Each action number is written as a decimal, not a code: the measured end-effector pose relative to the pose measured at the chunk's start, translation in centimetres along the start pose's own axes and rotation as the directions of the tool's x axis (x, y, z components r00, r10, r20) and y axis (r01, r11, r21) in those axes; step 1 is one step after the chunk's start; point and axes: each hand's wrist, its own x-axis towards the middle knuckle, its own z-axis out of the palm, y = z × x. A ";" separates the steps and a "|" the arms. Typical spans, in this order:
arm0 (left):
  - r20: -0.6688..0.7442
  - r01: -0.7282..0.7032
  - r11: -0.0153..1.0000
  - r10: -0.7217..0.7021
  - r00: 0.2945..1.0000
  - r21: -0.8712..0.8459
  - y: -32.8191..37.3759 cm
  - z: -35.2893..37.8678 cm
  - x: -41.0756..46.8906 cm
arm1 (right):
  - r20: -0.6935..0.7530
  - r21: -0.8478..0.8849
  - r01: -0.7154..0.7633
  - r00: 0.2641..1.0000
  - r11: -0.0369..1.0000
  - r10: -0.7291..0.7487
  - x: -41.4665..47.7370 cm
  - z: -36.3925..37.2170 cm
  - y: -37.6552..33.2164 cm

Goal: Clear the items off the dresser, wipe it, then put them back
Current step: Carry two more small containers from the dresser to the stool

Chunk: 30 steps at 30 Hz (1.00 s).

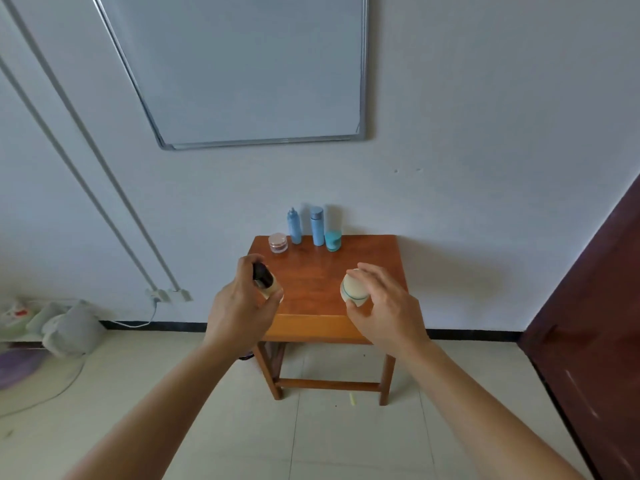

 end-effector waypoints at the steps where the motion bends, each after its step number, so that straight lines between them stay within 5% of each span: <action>1: -0.007 -0.004 1.000 0.003 1.000 -0.013 -0.2 0.5 2.0 | 0.003 0.000 -0.004 1.000 1.000 0.004 1.9 0.5 0.5; 16: 0.248 0.091 0.995 -0.079 0.966 -0.037 -12.5 16.8 21.2 | 0.183 -0.077 -0.165 0.967 0.983 0.176 16.7 15.3 12.5; 30: 0.427 0.212 0.974 -0.161 0.890 -0.075 -23.3 32.5 37.0 | 0.391 -0.216 -0.356 0.822 0.909 0.414 26.0 31.5 21.4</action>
